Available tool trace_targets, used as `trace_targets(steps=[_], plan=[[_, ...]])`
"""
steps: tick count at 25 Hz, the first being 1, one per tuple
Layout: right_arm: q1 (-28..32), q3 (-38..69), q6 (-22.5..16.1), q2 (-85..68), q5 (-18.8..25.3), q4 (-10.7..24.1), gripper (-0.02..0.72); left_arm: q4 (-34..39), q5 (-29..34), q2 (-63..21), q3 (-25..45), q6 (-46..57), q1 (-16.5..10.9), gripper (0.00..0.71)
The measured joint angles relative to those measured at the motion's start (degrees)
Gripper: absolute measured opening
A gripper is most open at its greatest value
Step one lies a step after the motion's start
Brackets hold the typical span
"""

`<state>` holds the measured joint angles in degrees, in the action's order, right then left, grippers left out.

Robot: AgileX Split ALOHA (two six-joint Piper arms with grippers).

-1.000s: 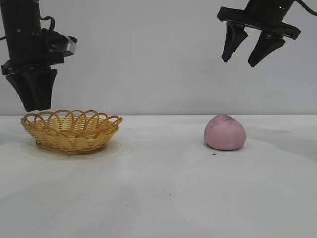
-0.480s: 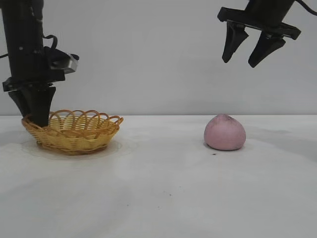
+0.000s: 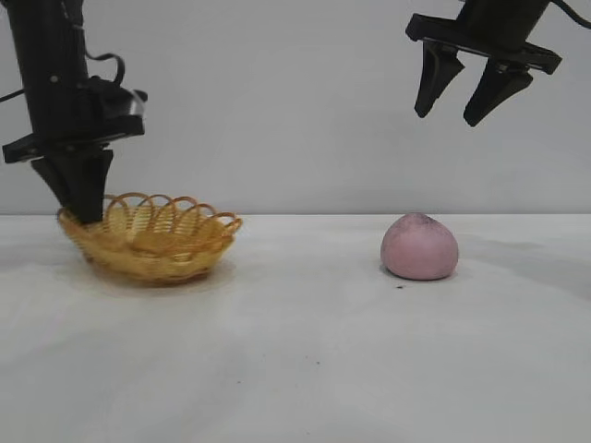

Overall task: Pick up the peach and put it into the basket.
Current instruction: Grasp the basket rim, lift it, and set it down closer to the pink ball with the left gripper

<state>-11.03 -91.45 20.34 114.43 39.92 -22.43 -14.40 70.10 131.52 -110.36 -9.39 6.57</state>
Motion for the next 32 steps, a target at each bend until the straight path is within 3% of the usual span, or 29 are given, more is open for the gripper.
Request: trace_targets(steps=[4, 10, 18, 24, 32], plan=[[0.0, 0.0, 0.0, 0.0, 0.4, 0.0, 0.424, -2.4, 0.0, -1.6, 0.0, 10.5, 0.0, 0.0], [0.0, 0.0, 0.0, 0.0, 0.7, 0.0, 0.424, -11.7, -0.1, -3.2, 4.5, 15.6, 0.2, 0.0], [0.0, 0.0, 0.0, 0.0, 0.7, 0.0, 0.424, -15.2, -0.8, -3.3, 12.2, 18.3, 3.4, 0.0], [0.0, 0.0, 0.0, 0.0, 0.7, 0.0, 0.424, -20.8, -7.4, -3.3, 12.6, 18.6, 3.6, 0.0], [0.0, 0.0, 0.0, 0.0, 0.7, 0.0, 0.424, -22.3, -9.1, -1.2, 12.6, 18.3, 4.3, 0.0]])
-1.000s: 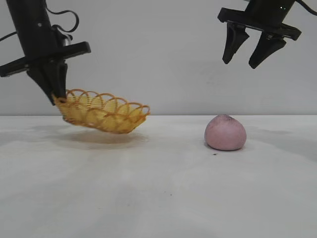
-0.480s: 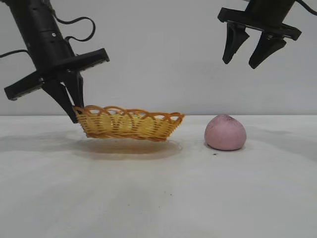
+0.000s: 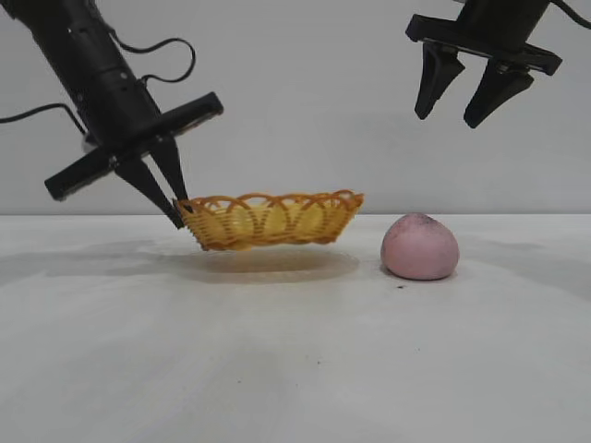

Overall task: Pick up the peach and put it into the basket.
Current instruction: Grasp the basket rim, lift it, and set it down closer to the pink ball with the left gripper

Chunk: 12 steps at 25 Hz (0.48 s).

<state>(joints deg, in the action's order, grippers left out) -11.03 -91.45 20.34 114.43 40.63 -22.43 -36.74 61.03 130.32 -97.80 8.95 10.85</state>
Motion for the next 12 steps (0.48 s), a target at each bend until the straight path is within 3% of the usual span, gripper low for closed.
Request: trace_targets(steps=[7, 8, 10, 12], plan=[[0.0, 0.0, 0.0, 0.0, 0.1, 0.0, 0.424, -2.2, -0.5, 1.5, 0.0, -0.5, 1.2, 0.0], [0.0, 0.0, 0.0, 0.0, 0.1, 0.0, 0.424, -2.5, -0.2, 1.5, 0.0, -0.5, 1.2, 0.062], [0.0, 0.0, 0.0, 0.0, 0.2, 0.0, 0.424, -2.5, 0.5, 1.5, 0.0, -0.6, 1.2, 0.062], [0.0, 0.0, 0.0, 0.0, 0.4, 0.0, 0.424, -2.5, 1.3, 1.5, 0.0, -0.6, 1.2, 0.203]])
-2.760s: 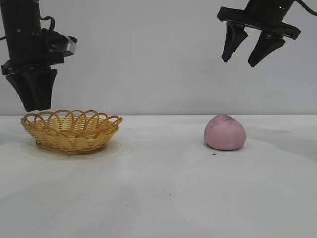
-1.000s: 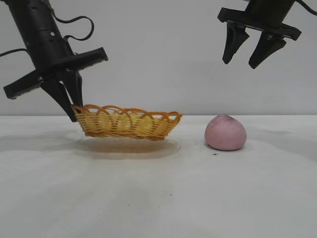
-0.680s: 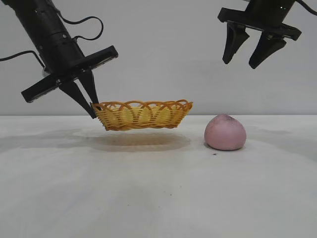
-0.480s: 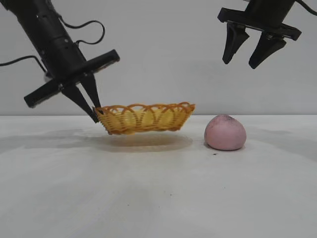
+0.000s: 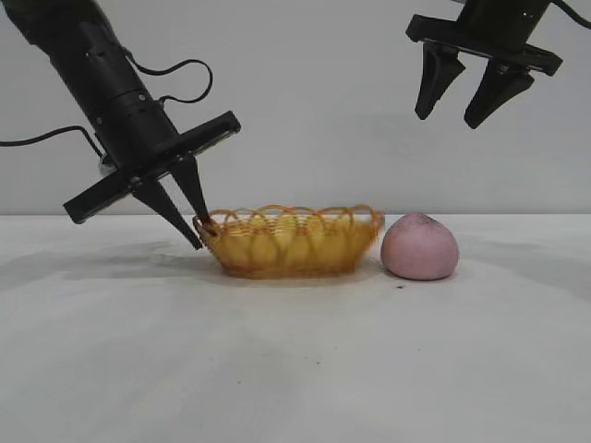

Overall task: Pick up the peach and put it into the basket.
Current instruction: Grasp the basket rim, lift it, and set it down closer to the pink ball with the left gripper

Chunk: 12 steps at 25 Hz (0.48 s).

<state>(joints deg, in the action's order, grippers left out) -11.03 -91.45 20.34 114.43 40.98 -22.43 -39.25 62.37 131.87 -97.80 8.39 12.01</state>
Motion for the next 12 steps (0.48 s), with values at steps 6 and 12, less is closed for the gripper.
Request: trace_targets(steps=[6, 12], plan=[[0.0, 0.0, 0.0, 0.0, 0.2, 0.0, 0.424, 0.0, 1.8, -0.3, 0.0, 0.0, 0.0, 0.391], [0.0, 0.0, 0.0, 0.0, 0.6, -0.1, 0.424, 6.8, 4.3, -4.6, 0.0, -0.1, -0.7, 0.417]])
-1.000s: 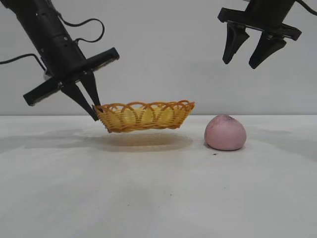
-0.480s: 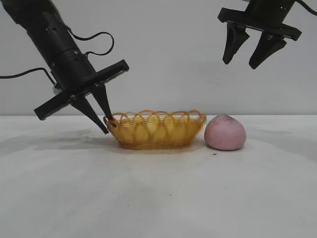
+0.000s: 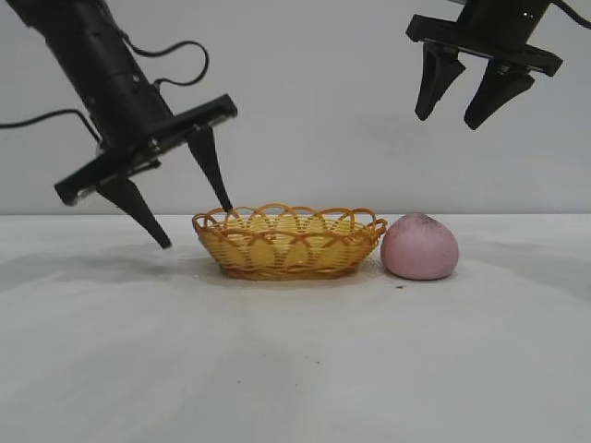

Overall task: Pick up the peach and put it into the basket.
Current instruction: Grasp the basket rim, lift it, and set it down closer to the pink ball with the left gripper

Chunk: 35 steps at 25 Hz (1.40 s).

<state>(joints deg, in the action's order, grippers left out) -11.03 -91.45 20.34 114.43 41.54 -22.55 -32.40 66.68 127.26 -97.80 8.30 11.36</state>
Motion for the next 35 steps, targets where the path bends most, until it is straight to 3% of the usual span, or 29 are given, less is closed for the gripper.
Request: trace_targets(steps=[11, 19, 24, 29, 35], plan=[[0.0, 0.0, 0.0, 0.0, 0.6, -0.3, 0.424, 22.5, 3.2, -4.9, -9.8, -1.6, -1.6, 0.417], [0.0, 0.0, 0.0, 0.0, 1.0, -0.4, 0.424, 30.6, 3.5, -5.1, -10.9, -7.8, -5.2, 0.417], [0.0, 0.0, 0.0, 0.0, 1.6, -0.4, 0.424, 37.2, 3.5, -7.5, -10.9, -8.9, -5.8, 0.417], [0.0, 0.0, 0.0, 0.0, 1.8, -0.4, 0.424, 40.1, 3.6, -16.1, -7.2, -9.4, -5.8, 0.417], [0.0, 0.0, 0.0, 0.0, 1.8, -0.4, 0.424, 40.6, 3.9, -31.4, 4.2, -10.1, -5.8, 0.417]])
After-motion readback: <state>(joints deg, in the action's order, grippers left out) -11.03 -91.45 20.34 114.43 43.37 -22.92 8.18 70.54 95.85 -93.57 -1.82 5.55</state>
